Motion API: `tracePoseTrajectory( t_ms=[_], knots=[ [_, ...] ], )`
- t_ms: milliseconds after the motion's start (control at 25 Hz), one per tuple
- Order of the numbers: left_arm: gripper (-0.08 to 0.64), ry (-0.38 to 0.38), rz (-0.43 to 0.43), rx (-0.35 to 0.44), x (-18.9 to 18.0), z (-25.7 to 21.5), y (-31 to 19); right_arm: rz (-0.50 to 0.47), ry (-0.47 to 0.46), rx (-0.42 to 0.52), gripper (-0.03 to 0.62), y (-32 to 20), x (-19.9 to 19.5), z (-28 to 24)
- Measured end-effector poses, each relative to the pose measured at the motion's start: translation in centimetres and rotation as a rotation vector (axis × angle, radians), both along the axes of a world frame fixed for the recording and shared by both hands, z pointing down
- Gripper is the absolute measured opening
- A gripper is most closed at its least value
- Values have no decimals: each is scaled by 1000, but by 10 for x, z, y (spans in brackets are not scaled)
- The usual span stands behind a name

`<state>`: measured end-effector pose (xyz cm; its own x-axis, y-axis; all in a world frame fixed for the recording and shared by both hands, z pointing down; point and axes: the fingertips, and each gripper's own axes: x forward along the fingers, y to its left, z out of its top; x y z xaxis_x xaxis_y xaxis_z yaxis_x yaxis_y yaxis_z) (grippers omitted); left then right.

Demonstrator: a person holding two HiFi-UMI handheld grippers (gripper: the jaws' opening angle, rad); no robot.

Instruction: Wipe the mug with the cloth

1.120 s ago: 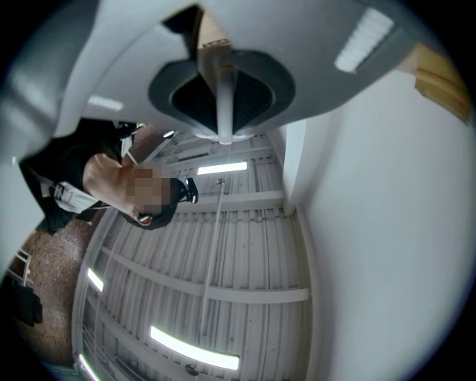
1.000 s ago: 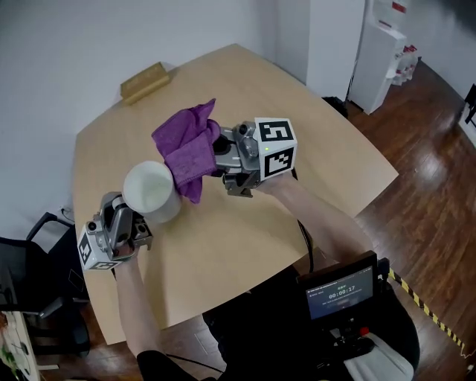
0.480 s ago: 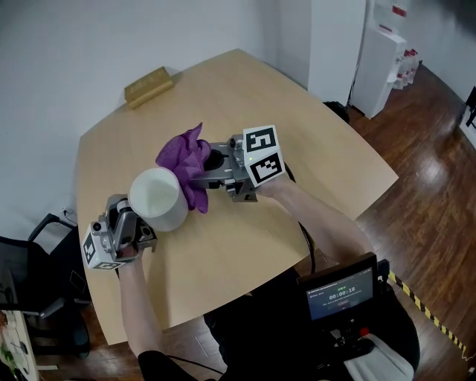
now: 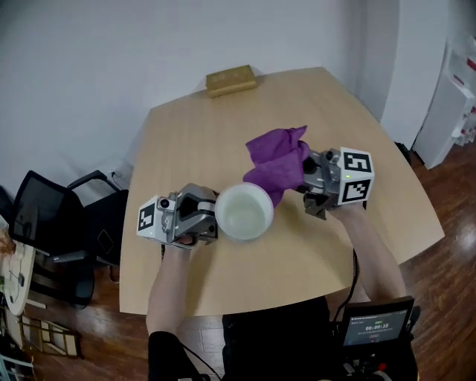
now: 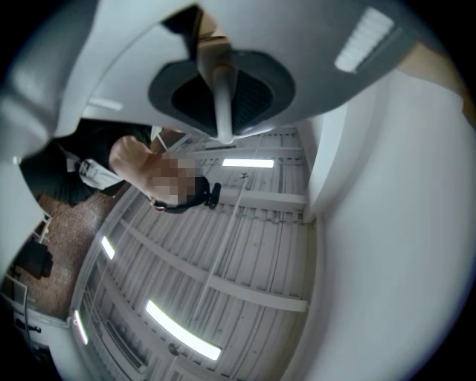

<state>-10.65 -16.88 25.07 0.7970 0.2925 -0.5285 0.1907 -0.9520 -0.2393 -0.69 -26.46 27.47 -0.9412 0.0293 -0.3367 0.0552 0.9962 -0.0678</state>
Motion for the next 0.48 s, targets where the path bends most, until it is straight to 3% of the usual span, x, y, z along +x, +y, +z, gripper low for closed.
tracePoseTrajectory(
  t_ms=[80, 160, 320, 480],
  knots=[
    [71, -23, 20, 8, 3, -1, 6, -118, -216, -20, 71, 15, 24, -38],
    [71, -38, 20, 15, 3, -4, 9, -225, -316, -20, 71, 30, 29, -55],
    [71, -32, 20, 30, 3, -6, 13, -330, -216, 4, 71, 58, 2, -40],
    [72, 0, 20, 55, -4, -15, 20, -286, -48, 19, 71, 55, -20, -10]
  ],
)
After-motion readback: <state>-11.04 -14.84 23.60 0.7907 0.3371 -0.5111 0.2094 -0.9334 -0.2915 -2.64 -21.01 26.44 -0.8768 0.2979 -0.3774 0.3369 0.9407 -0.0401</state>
